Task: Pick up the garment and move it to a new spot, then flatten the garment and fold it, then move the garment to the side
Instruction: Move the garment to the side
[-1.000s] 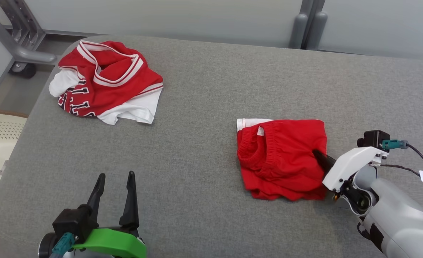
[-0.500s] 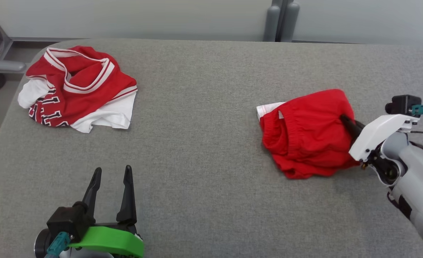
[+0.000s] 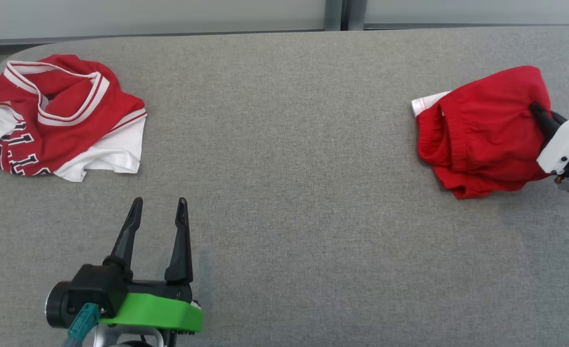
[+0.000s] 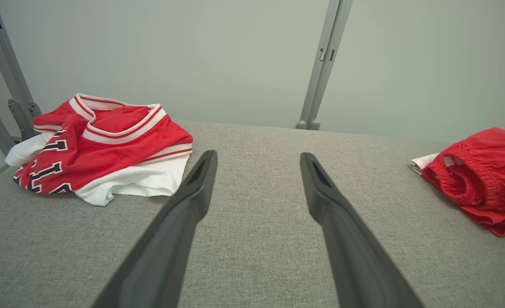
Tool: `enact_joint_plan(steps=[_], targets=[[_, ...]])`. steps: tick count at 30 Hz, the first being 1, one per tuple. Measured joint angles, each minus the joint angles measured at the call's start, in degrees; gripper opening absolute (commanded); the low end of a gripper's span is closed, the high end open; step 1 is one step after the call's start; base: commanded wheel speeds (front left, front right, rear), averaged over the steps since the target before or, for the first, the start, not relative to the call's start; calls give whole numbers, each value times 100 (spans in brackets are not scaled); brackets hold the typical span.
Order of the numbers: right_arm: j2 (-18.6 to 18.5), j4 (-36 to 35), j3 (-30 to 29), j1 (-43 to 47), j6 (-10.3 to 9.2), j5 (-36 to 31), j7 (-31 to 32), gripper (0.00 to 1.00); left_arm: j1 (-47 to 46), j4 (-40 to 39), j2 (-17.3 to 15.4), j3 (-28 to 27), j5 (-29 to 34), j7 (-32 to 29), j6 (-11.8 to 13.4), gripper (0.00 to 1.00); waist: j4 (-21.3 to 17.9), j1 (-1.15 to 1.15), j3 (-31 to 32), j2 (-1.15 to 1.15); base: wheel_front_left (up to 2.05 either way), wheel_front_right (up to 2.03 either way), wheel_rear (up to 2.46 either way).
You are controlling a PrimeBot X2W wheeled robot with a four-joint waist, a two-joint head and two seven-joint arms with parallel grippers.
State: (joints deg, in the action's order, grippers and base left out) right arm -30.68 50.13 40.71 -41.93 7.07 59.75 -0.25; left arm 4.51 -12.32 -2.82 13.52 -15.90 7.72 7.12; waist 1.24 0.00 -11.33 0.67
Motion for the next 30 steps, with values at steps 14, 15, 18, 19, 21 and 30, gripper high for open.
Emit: enact_joint_plan(steps=[14,15,18,19,21,30], targets=[[-849,223,-148,-519,-3,-179,81,0,-337,-376,-2,242,368,-270,0,100,-34,0,-586,0,0,0,0],[-889,247,-148,-552,-3,-190,81,0,-351,-402,-3,252,378,-274,0,100,-23,0,-616,0,0,0,0],[-972,316,-198,-676,-13,-208,82,0,-372,-495,-5,296,410,-335,0,100,10,0,-698,0,0,0,0],[-1003,332,-203,-716,-19,-214,87,0,-385,-510,-8,310,411,-366,0,100,21,0,-725,0,0,0,0],[-1077,368,-174,-769,-59,-310,110,0,-431,-535,-14,322,445,-400,0,100,40,0,-777,0,0,0,0],[-1295,465,31,-1067,-276,-761,129,0,-498,-722,-42,372,610,-576,0,100,131,0,-1050,0,0,0,0]])
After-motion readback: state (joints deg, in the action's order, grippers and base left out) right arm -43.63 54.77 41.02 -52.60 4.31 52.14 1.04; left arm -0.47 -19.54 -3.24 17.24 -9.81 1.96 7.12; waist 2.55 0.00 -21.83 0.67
